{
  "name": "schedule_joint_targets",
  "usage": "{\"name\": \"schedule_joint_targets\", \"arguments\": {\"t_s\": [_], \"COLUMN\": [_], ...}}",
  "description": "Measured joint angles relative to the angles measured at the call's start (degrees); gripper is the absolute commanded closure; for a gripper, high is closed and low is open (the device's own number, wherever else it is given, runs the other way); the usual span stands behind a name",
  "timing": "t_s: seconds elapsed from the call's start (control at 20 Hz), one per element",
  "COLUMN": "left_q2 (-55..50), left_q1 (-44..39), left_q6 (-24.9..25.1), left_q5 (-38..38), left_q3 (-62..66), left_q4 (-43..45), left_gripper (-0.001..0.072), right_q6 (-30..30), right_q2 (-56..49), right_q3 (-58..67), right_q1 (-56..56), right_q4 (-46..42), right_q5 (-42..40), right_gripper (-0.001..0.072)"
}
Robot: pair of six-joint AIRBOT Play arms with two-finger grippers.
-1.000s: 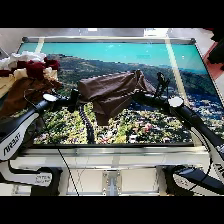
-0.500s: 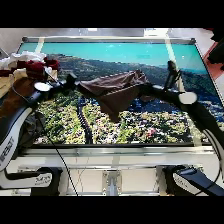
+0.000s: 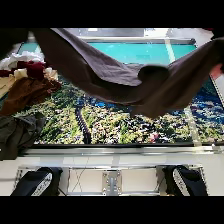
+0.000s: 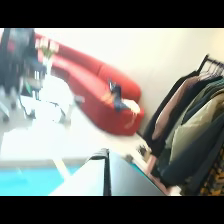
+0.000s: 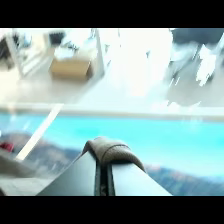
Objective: Fold the shirts.
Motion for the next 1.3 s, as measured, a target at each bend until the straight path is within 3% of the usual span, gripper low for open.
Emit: {"name": "schedule_joint_targets", "arguments": {"t_s": [0.1,0.25,0.45,0.6,0.75,0.9,1.05,1.3], "left_q2": [4.04,4.0,-5.03,-15.39,-25.88,-33.35,-36.81,-38.42], "left_q1": [0.0,0.0,0.0,0.0,-0.02,-0.07,-0.07,-0.07], "left_q6": [-3.34,-14.71,-29.66,-34.97,-37.05,-38.16,-39.19,-39.6], "left_q5": [-2.47,-10.25,-24.37,-30.77,-29.99,-23.96,-17.31,-12.92], "left_q3": [2.01,3.28,3.85,4.0,4.04,4.07,4.09,4.13], "left_q4": [5.88,21.64,43.45,51.95,52.85,50.16,48.41,47.39], "left_gripper": [0.0702,0.0702,0.0701,0.0701,0.0701,0.0701,0.07,0.07], "right_q6": [0.17,0.28,0.37,0.39,0.39,0.39,0.35,0.17], "right_q2": [0.55,-3.58,-17.75,-31.47,-44.3,-53.7,-58.03,-60.15], "right_q3": [4.35,7.37,8.59,8.94,9.07,9.11,9.18,9.22], "right_q1": [-1.25,-2.1,-1.9,0.55,4.85,9.35,11.74,12.37], "right_q4": [-1.16,-1.73,0.09,1.49,2.01,2.21,2.19,0.26], "right_q5": [1.09,2.89,8.13,9.77,7.41,0.74,-6.21,-10.49], "right_gripper": [0.0683,0.0682,0.0681,0.0681,0.0681,0.0681,0.0681,0.068]}}
